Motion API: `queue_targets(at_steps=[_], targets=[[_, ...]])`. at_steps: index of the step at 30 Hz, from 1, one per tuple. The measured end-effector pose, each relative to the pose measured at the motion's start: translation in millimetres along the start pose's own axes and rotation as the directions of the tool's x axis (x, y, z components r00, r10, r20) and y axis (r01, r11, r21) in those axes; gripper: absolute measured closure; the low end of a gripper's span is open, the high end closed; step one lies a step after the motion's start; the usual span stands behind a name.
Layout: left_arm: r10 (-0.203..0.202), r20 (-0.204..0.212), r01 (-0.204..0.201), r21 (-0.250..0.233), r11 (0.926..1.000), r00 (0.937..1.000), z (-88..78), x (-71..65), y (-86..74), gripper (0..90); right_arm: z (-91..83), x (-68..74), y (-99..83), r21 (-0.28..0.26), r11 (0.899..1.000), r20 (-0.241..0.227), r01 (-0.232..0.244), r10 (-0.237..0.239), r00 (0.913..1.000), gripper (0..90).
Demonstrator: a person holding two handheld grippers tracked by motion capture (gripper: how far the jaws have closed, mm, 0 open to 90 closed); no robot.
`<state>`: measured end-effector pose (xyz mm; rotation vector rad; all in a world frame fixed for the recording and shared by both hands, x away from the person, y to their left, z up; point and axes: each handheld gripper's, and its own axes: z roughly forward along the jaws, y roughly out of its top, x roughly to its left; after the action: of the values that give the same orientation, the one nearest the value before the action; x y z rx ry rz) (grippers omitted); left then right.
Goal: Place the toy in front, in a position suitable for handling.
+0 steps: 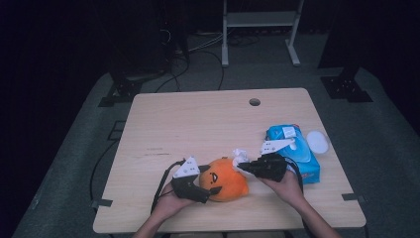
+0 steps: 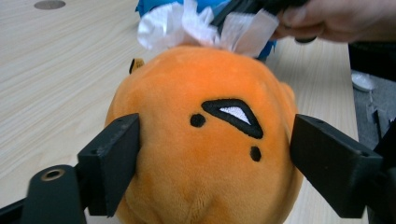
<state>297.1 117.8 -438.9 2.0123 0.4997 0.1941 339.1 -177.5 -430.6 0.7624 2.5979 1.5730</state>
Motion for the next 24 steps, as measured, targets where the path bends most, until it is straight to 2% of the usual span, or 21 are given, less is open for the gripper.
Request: queue_targets(at_steps=[2, 6, 7, 9, 11, 14, 15, 17, 18, 21, 24], targets=[[0.017, -0.007, -0.017, 0.009, 0.9998, 0.9998, -3.2, -0.5, -3.0, 19.5, -3.5, 6.6, 4.1, -0.016, 1.0, 0.0, 0.016, -0.016, 0.9999, 86.6], [0.002, -0.006, -0.002, 0.001, 1.0, 1.0, -4.0, 0.9, -5.0, 21.0, -3.5, 26.5, 13.4, -0.042, 0.997, -0.064, 0.057, -0.06, 0.9962, 86.8], [0.005, -0.007, -0.004, 0.004, 1.0, 1.0, -3.9, 0.7, -4.6, 21.0, -1.2, 34.8, 15.9, -0.05, 0.996, -0.103, 0.069, -0.074, 0.9919, 86.8], [0.01, -0.01, -0.01, 0.004, 0.9999, 0.9999, -3.2, -0.5, -4.0, 20.7, 3.0, 47.4, 19.3, -0.052, 0.993, -0.137, 0.104, -0.11, 0.9844, 86.7], [0.011, -0.011, -0.011, 0.003, 0.9999, 0.9999, -3.6, -0.7, -4.5, 20.5, 6.5, 54.3, 20.3, -0.044, 0.991, -0.147, 0.124, -0.129, 0.9806, 86.6], [0.008, -0.011, -0.008, 0.001, 1.0, 0.9999, -4.0, -0.9, -5.1, 20.5, 9.1, 53.2, 18.1, -0.031, 0.99, -0.12, 0.14, -0.143, 0.9824, 85.9], [0.011, -0.012, -0.011, 0.002, 0.9999, 0.9999, -3.5, -1.0, -5.0, 20.4, 9.6, 48.8, 13.8, -0.023, 0.987, -0.065, 0.16, -0.161, 0.9848, 84.1], [0.013, -0.014, -0.013, 0.0, 0.9999, 0.9998, -2.8, -1.2, -4.9, 20.4, 9.1, 47.6, 12.7, -0.026, 0.987, -0.059, 0.16, -0.162, 0.9851, 83.1], [0.012, -0.016, -0.012, -0.002, 0.9999, 0.9998, -1.9, -1.2, -4.9, 20.2, 7.5, 47.6, 11.7, -0.025, 0.98, -0.006, 0.196, -0.196, 0.9806, 76.7], [0.006, -0.015, -0.006, -0.006, 1.0, 0.9999, -1.7, -0.8, -5.2, 20.2, 5.2, 48.1, 12.0, -0.031, 0.974, 0.035, 0.223, -0.222, 0.9745, 69.6], [0.009, -0.016, -0.009, -0.006, 0.9999, 0.9998, -1.9, -1.0, -5.5, 20.2, 4.4, 46.4, 11.4, -0.037, 0.973, 0.062, 0.227, -0.224, 0.9726, 61.5]])
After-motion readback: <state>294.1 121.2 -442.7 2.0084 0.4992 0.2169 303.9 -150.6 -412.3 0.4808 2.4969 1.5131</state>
